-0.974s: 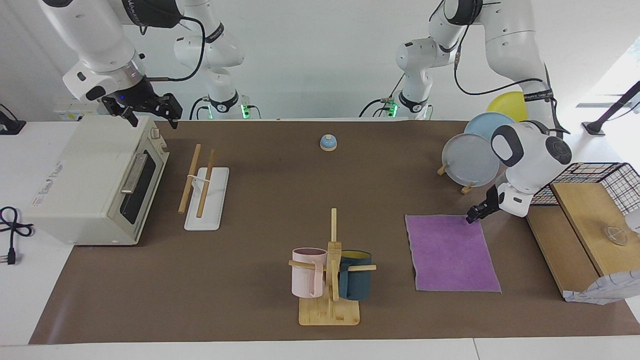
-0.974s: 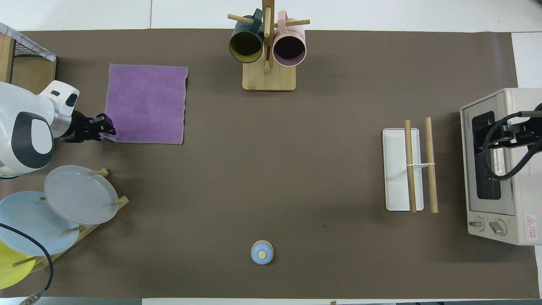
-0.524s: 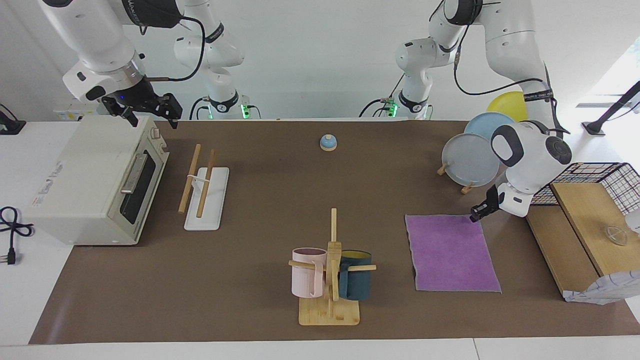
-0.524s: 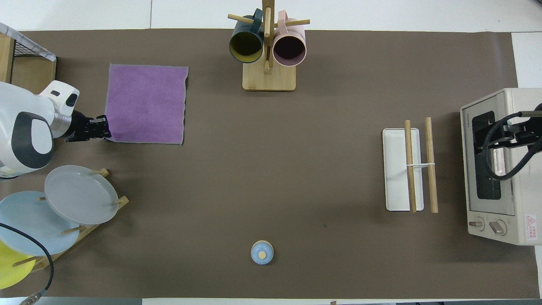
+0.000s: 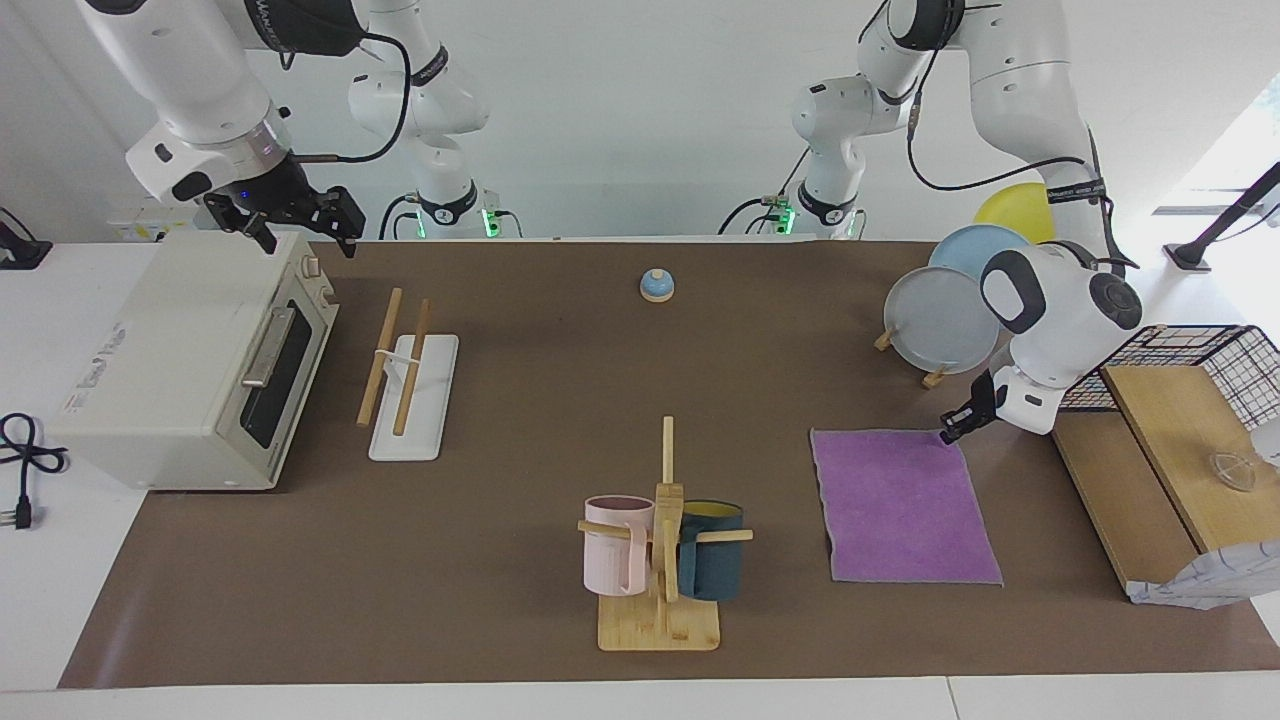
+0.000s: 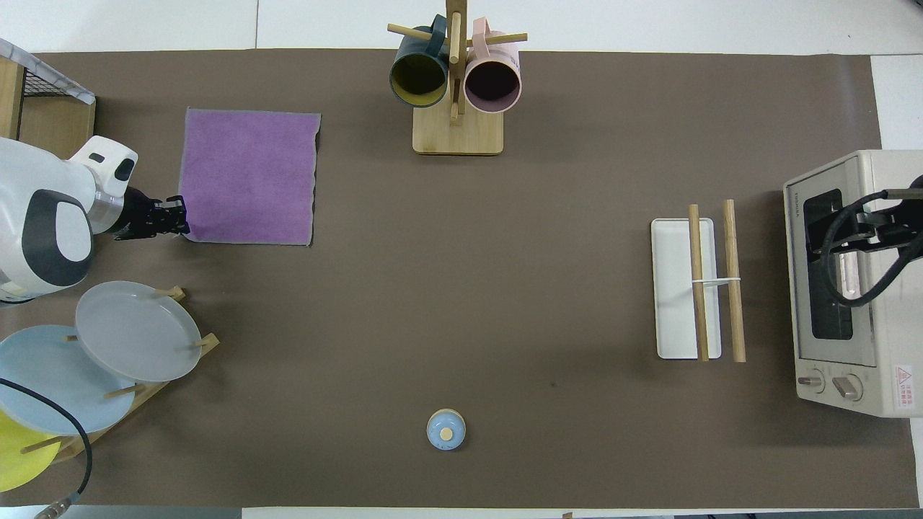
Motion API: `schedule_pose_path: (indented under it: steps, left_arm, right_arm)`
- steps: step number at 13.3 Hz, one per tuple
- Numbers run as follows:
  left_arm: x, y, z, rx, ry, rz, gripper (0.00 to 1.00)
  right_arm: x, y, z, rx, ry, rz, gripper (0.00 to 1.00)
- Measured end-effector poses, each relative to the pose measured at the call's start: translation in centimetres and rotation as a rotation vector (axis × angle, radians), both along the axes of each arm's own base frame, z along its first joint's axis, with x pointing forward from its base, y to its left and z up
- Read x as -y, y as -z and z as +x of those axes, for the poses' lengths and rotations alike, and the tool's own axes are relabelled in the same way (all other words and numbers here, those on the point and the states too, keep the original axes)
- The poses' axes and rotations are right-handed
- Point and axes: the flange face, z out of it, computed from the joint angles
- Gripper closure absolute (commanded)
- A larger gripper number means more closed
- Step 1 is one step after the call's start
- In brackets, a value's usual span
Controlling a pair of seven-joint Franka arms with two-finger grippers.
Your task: Fold towel and hang on rack
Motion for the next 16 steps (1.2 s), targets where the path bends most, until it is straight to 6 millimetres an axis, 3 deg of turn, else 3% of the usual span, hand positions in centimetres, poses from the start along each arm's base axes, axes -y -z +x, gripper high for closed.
schedule_pose_path:
  steps: [3, 6, 8, 10, 13, 15, 16]
  left_arm:
    - [0.9, -1.6, 0.7, 0.045, 0.076, 0.011, 1.0]
    - [3.5, -5.1, 1.0, 0.115, 0.216, 0.027, 1.0]
    - [7.5, -7.4, 0.7, 0.155, 0.357, 0.073, 1.0]
    - [13.1, -9.0, -0.3, 0.179, 0.487, 0.097, 1.0]
    - [20.8, -8.6, -2.7, 0.173, 0.639, 0.108, 1.0]
    - [23.7, -6.0, -4.7, 0.164, 0.685, 0.127, 0.01]
    - [24.3, -4.1, -5.7, 0.166, 0.673, 0.129, 0.0]
  right_arm:
    - [0.0, 0.0, 0.0, 0.0, 0.0, 0.0, 0.0]
    - [0.0, 0.0, 0.0, 0.0, 0.0, 0.0, 0.0]
    - [0.0, 0.0, 0.0, 0.0, 0.0, 0.0, 0.0]
    - [0.0, 0.0, 0.0, 0.0, 0.0, 0.0, 0.0]
    - [0.0, 0.0, 0.0, 0.0, 0.0, 0.0, 0.0]
    - [0.0, 0.0, 0.0, 0.0, 0.0, 0.0, 0.0]
    - [0.0, 0.0, 0.0, 0.0, 0.0, 0.0, 0.0]
